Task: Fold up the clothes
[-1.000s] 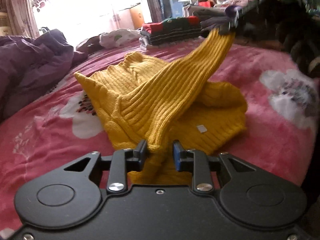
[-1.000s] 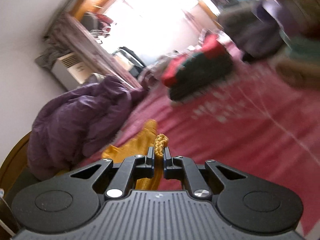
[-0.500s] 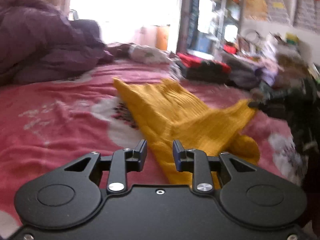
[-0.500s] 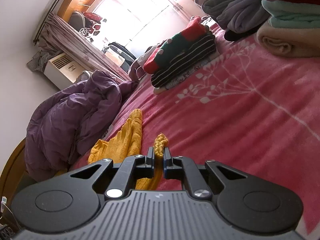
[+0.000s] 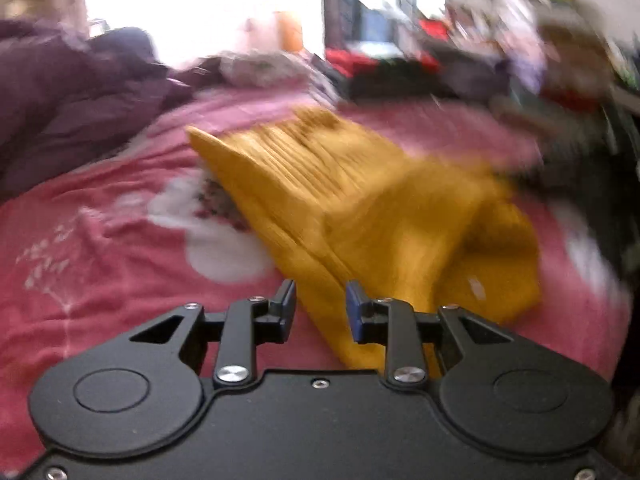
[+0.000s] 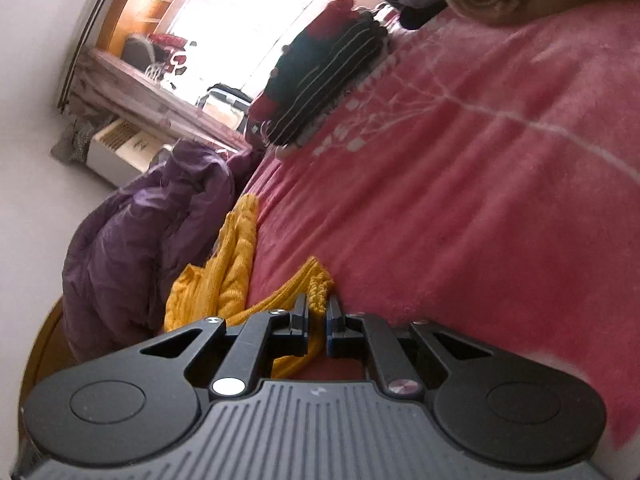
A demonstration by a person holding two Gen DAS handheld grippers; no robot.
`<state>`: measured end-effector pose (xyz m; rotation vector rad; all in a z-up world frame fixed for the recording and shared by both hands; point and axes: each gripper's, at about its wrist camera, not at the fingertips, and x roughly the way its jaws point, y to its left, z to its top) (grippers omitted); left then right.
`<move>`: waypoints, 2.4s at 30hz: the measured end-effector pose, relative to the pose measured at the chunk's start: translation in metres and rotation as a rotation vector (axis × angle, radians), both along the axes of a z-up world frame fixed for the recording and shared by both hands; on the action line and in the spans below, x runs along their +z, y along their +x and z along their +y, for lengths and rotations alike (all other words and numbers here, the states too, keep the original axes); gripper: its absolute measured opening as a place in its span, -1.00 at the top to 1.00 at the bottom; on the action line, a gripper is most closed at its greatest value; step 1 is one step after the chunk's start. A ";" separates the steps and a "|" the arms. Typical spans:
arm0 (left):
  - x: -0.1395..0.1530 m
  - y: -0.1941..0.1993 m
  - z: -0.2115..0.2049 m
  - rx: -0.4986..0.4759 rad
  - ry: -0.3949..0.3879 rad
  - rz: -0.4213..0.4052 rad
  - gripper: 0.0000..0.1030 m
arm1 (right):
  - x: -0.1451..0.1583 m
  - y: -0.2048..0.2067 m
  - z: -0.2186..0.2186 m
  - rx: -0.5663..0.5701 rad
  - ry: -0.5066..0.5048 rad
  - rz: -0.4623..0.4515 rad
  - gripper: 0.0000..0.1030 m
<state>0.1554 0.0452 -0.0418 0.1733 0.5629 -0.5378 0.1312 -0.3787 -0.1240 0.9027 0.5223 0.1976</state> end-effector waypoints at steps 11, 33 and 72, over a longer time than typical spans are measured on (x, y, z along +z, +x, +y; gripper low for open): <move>0.004 0.095 -0.004 0.264 -0.094 0.012 0.50 | -0.007 0.000 -0.004 0.026 0.042 -0.049 0.82; 0.006 0.190 -0.024 0.135 -0.063 -0.056 0.50 | -0.016 0.003 -0.007 0.061 0.075 -0.073 0.82; 0.032 0.186 -0.022 0.021 0.022 -0.108 0.49 | -0.019 0.006 -0.006 0.076 0.089 -0.075 0.87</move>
